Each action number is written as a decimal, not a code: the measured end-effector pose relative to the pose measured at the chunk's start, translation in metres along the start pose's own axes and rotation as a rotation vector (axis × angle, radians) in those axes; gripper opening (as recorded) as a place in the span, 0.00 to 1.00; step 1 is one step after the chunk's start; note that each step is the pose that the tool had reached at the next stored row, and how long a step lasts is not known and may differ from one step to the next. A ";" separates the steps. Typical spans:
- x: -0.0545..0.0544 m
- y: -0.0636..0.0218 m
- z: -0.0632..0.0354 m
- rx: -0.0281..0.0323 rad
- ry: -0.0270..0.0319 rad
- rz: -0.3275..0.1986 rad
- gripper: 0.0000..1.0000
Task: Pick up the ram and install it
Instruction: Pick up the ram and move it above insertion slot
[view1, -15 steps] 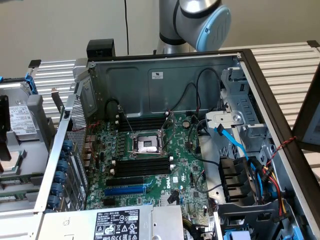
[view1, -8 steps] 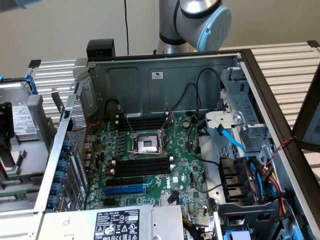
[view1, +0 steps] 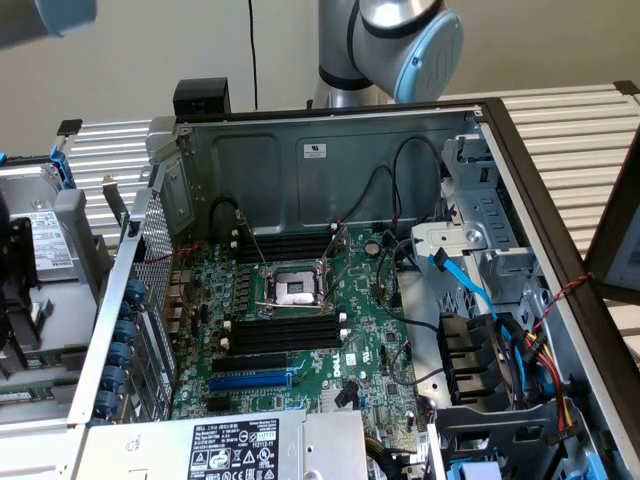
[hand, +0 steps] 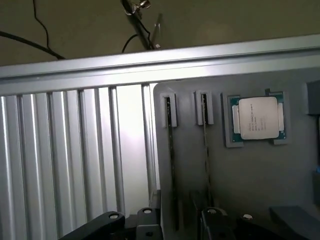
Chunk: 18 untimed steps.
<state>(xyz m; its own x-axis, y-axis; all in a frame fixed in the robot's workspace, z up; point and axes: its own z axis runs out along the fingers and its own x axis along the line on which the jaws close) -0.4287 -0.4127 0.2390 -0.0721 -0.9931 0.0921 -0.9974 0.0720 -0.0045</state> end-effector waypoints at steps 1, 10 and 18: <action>0.000 -0.0001 0.0018 0.0007 0.0000 -0.008 0.36; -0.002 -0.0001 0.0181 0.0059 -0.0003 -0.064 0.36; -0.003 0.0000 0.0309 0.0069 -0.0003 -0.074 0.36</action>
<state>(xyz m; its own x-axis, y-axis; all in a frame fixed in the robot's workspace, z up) -0.4286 -0.4127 0.2079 0.0015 -0.9957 0.0922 -1.0000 -0.0020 -0.0046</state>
